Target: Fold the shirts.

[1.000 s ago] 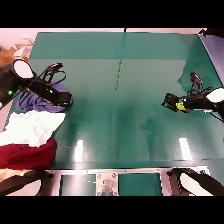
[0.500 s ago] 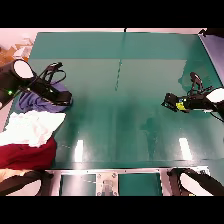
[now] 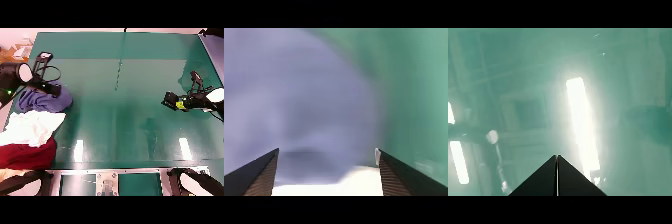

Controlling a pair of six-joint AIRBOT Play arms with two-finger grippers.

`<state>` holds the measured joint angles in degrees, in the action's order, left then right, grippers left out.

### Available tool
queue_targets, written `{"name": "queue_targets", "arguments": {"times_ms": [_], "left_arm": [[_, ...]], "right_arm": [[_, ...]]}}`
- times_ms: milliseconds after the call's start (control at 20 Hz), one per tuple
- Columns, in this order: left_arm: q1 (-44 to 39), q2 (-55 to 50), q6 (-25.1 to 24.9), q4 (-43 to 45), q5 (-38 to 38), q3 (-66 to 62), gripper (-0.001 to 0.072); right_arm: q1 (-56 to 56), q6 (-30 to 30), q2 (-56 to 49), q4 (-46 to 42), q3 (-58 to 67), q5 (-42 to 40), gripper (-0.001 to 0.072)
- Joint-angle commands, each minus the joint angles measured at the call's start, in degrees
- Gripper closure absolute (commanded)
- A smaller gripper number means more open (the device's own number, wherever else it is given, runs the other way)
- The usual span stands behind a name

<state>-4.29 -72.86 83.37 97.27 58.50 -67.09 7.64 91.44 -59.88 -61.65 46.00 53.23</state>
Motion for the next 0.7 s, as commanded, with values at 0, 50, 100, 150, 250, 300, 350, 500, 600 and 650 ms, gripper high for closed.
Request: {"name": "queue_targets", "arguments": {"times_ms": [0,50,100,150,250,300,350,500,600,650], "left_arm": [[6.2,-2.8,0.8,9.6,-6.5,0.0,-0.0013],[8.6,-4.7,0.6,8.5,-7.7,0.0,-0.0013],[10.5,-6.9,0.2,7.0,-8.4,0.0,-0.0013],[11.7,-9.1,-1.0,5.7,-8.9,0.0,-0.0013],[12.6,-13.8,-3.7,4.3,-10.4,0.0,-0.0013],[12.6,-16.0,-4.4,3.8,-11.0,0.0,-0.0013],[12.6,-17.4,-4.4,3.2,-11.1,0.0,0.0000],[12.6,-18.2,-4.6,2.5,-11.2,-0.7,0.0676],[12.6,-18.2,-4.6,0.2,-7.9,-4.5,0.0677],[12.4,-18.2,-6.1,-3.1,-5.0,-7.3,0.0677]], "right_arm": [[0.0,0.0,0.0,1.3,0.0,-3.2,0.0698],[0.0,0.0,0.0,1.6,0.0,-4.0,0.0698],[0.0,0.0,0.0,1.7,0.0,-4.4,0.0697],[0.0,0.0,0.0,1.6,0.0,-5.7,0.0696],[0.0,0.0,0.0,1.7,0.0,-8.0,0.0696],[0.0,0.0,0.0,2.5,0.0,-8.0,0.0696],[0.0,0.0,0.0,3.2,0.0,-8.0,0.0697],[0.0,0.0,0.0,3.2,0.0,-7.9,0.0698],[0.0,0.0,0.0,3.2,0.0,-7.8,0.0698],[0.0,0.0,0.0,3.2,0.0,-7.4,0.0697]]}}
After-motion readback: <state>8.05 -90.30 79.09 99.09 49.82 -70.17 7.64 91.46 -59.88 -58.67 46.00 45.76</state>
